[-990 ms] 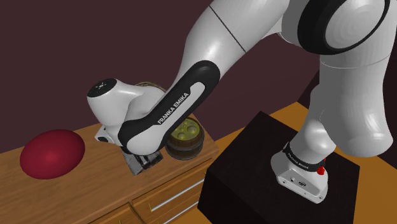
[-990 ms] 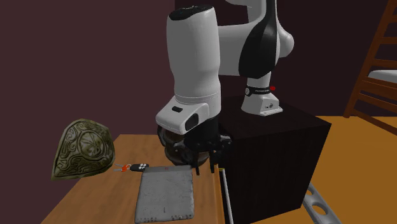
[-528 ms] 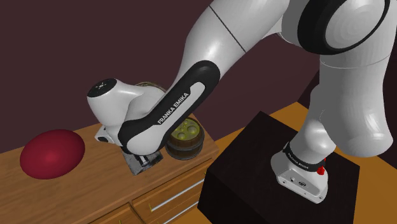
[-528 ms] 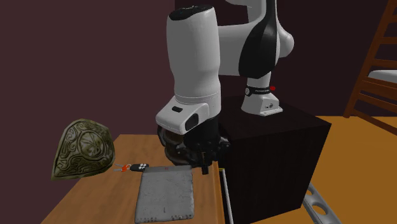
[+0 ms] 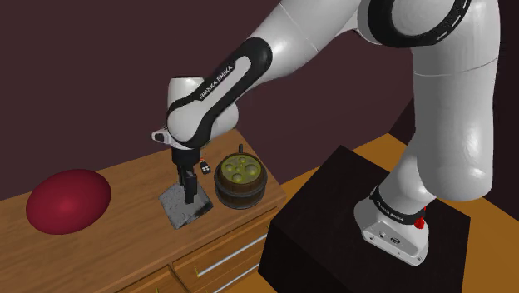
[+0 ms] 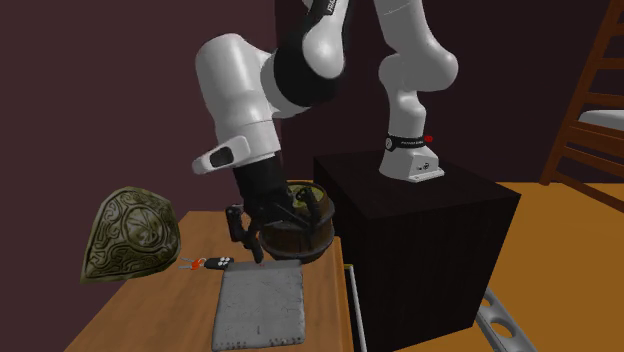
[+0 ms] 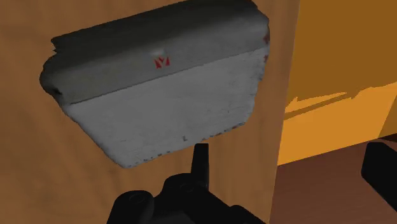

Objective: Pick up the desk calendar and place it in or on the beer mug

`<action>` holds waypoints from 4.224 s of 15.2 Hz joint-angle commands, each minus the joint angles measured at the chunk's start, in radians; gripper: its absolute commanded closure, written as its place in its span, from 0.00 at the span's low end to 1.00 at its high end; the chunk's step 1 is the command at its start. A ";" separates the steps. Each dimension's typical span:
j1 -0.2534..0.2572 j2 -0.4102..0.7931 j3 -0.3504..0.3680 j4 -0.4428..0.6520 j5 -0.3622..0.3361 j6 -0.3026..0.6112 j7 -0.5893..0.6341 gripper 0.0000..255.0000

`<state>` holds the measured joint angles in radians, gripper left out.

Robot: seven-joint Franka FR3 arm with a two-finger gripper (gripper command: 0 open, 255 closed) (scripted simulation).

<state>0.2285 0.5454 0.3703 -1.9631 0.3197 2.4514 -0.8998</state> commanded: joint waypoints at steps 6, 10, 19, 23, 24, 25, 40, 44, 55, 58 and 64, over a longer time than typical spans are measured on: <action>-0.502 0.271 0.263 0.054 0.545 -0.001 -0.493 0.00; -0.689 0.525 0.320 0.142 0.727 -0.104 -0.683 0.00; -0.532 0.566 0.197 0.234 0.945 -0.203 -0.774 0.00; -0.532 0.566 0.197 0.234 0.945 -0.203 -0.774 0.00; -0.532 0.566 0.197 0.234 0.945 -0.203 -0.774 0.00; -0.532 0.566 0.197 0.234 0.945 -0.203 -0.774 0.00; -0.542 0.527 0.207 0.205 0.952 -0.202 -0.763 1.00; -0.555 0.476 0.222 0.168 0.961 -0.202 -0.746 1.00; -0.584 0.363 0.255 0.100 0.979 -0.208 -0.698 1.00; -0.574 0.422 0.220 0.154 0.929 -0.238 -0.695 0.00; -0.543 0.593 0.131 0.339 0.802 -0.333 -0.675 0.00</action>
<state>-0.3205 1.1126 0.5153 -1.6567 1.1403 2.1323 -1.5820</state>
